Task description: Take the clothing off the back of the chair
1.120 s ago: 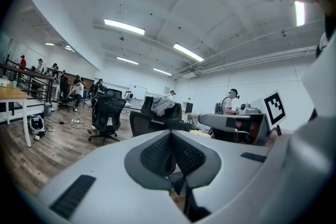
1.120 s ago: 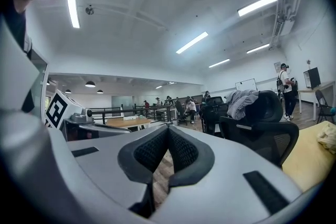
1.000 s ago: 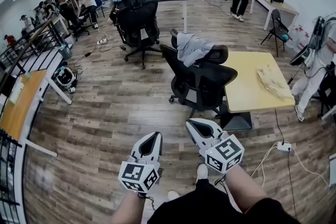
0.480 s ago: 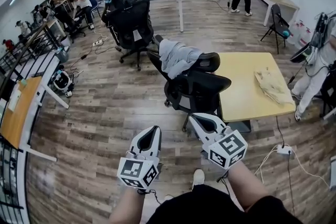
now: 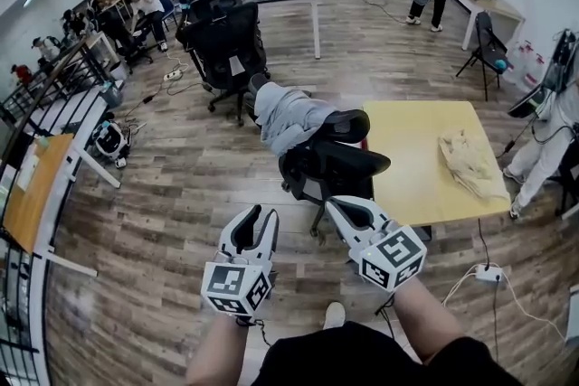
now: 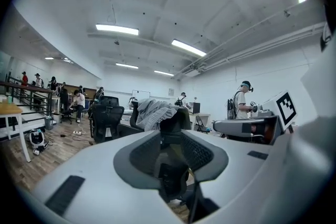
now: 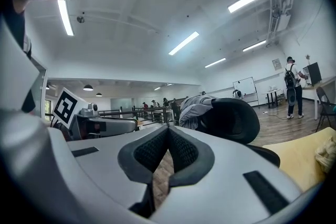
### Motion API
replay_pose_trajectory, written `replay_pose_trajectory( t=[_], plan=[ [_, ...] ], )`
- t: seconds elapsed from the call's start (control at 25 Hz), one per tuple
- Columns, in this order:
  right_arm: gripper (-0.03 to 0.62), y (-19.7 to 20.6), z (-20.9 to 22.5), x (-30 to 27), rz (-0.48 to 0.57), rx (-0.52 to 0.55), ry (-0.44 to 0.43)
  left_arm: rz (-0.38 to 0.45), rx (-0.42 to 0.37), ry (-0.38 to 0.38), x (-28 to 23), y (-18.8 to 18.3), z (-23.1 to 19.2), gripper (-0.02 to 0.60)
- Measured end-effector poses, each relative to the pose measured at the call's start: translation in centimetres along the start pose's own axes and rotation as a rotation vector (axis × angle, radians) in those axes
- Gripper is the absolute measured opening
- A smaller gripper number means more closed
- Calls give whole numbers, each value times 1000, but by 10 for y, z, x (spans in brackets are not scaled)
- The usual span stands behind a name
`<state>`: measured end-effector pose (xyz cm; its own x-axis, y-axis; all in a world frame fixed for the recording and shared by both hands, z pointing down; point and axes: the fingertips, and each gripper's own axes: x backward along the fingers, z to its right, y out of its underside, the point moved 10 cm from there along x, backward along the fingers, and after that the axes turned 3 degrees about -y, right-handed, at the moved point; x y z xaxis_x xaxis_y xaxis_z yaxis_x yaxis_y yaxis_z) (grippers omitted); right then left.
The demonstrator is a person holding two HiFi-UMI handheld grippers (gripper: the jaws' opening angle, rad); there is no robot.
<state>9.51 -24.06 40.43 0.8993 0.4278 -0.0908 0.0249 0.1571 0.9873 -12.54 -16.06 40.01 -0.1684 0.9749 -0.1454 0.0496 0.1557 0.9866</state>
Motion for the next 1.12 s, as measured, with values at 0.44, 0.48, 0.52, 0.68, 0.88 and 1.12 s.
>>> replay_pose_trajectory(
  t=[0.44, 0.48, 0.52, 0.68, 0.88, 1.12],
  plan=[
    [12, 1, 37, 14, -1, -5, -39, -3, -49, -83, -42, -10, 14, 295],
    [12, 1, 39, 14, 0, -6, -38, -2, -54, -91, -45, -12, 13, 303],
    [12, 1, 41, 16, 1, -6, -36, -1, -60, -97, -48, -13, 12, 312],
    [12, 3, 55, 22, -1, -11, -13, -7, -90, -108, -66, -17, 11, 342],
    [12, 6, 68, 25, 1, -25, 25, -21, -120, -97, -88, -18, 8, 357],
    [12, 8, 78, 20, -5, -31, 61, -35, -139, -83, -117, -18, -5, 368]
  ],
)
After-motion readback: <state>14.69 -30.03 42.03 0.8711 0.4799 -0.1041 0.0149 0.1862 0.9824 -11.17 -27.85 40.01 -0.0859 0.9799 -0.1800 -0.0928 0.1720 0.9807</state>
